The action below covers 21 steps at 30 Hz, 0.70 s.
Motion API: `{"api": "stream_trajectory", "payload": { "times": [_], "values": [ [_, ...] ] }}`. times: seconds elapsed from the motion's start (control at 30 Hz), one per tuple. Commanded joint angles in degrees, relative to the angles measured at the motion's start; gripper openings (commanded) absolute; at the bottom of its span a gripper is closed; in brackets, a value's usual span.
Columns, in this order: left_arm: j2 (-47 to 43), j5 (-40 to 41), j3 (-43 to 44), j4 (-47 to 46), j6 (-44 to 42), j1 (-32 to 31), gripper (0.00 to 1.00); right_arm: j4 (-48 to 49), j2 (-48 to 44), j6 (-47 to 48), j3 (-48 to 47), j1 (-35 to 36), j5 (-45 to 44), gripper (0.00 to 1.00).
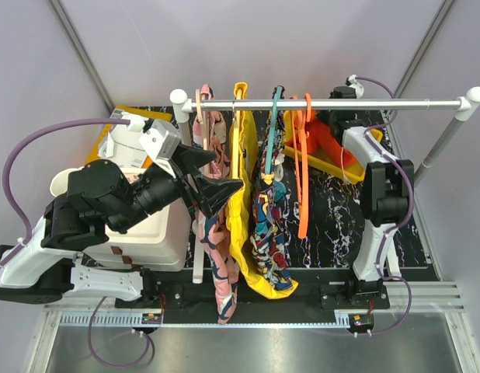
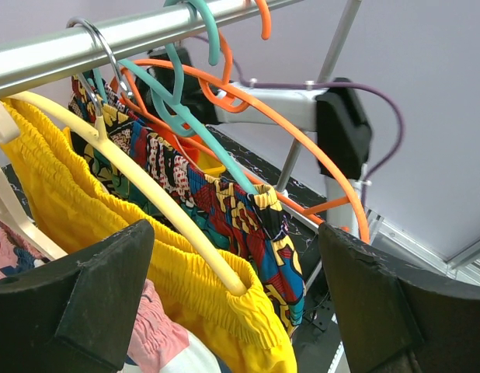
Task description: Remove the shorts from the hanger
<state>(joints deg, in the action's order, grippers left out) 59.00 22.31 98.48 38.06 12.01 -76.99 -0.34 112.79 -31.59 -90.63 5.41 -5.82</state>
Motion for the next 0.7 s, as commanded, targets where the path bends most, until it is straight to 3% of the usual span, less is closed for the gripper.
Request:
{"api": "stream_trajectory", "payload": {
  "times": [0.0, 0.23, 0.33, 0.47, 0.5, 0.67],
  "values": [
    [-0.55, -0.42, 0.23, -0.27, 0.82, -0.26, 0.91, -4.05, 8.38, 2.86, -5.95, -0.57, -2.53, 0.0],
    [-1.87, 0.54, -0.83, 0.34, 1.17, -0.26, 0.91, -8.88, 10.87, 1.36, -6.14, -0.49, -1.03, 0.0],
    [-2.22, 0.55, -1.09, 0.43, 1.26, -0.26, 0.91, -13.0, 9.21, 1.71, -7.02, -0.57, -1.29, 0.05],
    [-2.31, 0.63, -1.62, 0.43, 1.26, -0.26, 0.91, -15.92, 3.86, 2.15, -5.79, -0.57, -0.94, 0.26],
    [-2.23, 0.55, -1.71, 0.35, 1.17, -0.26, 0.91, -16.36, 2.62, 2.24, -4.57, -0.49, -1.2, 0.4],
    [-1.79, -0.42, -1.53, -0.27, 0.91, -0.18, 0.91, -19.52, -5.72, 0.14, 1.4, -0.49, -0.77, 0.68]
  ]
}}
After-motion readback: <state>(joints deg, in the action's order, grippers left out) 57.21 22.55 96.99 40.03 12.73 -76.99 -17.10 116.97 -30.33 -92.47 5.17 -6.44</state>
